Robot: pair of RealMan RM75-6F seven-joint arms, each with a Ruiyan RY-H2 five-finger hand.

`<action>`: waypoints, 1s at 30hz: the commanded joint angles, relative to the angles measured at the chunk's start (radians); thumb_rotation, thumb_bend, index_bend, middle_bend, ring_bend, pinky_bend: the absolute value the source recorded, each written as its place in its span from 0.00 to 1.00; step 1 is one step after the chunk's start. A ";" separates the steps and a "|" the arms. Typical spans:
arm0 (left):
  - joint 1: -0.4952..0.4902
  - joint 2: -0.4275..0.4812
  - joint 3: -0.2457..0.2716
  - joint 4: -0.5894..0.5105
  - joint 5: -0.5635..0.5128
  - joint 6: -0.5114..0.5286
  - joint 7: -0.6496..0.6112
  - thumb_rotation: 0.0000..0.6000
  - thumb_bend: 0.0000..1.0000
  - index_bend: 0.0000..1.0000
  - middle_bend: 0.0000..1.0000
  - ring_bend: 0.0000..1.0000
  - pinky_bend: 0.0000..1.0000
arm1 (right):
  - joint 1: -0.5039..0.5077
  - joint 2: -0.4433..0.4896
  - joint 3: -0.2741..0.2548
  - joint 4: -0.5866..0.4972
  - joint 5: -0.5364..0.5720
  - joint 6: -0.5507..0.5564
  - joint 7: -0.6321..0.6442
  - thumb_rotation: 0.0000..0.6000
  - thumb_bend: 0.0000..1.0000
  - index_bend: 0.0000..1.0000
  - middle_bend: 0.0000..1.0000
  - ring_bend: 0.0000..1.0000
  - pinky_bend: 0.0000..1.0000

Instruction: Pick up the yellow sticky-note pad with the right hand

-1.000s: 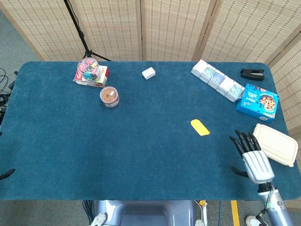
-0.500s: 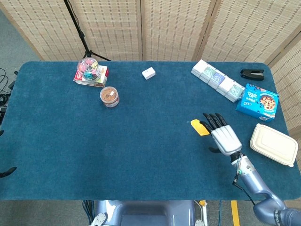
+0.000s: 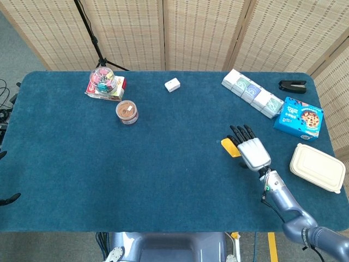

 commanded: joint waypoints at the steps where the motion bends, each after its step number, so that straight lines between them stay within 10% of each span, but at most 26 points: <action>1: 0.000 -0.001 -0.001 -0.001 -0.003 -0.002 0.003 1.00 0.00 0.00 0.00 0.00 0.00 | 0.017 -0.036 -0.011 0.061 0.005 -0.006 -0.008 1.00 0.00 0.16 0.00 0.00 0.00; 30: -0.014 -0.008 -0.008 -0.010 -0.026 -0.032 0.037 1.00 0.00 0.00 0.00 0.00 0.00 | 0.085 -0.193 -0.027 0.308 0.036 -0.013 -0.002 1.00 0.00 0.18 0.00 0.00 0.00</action>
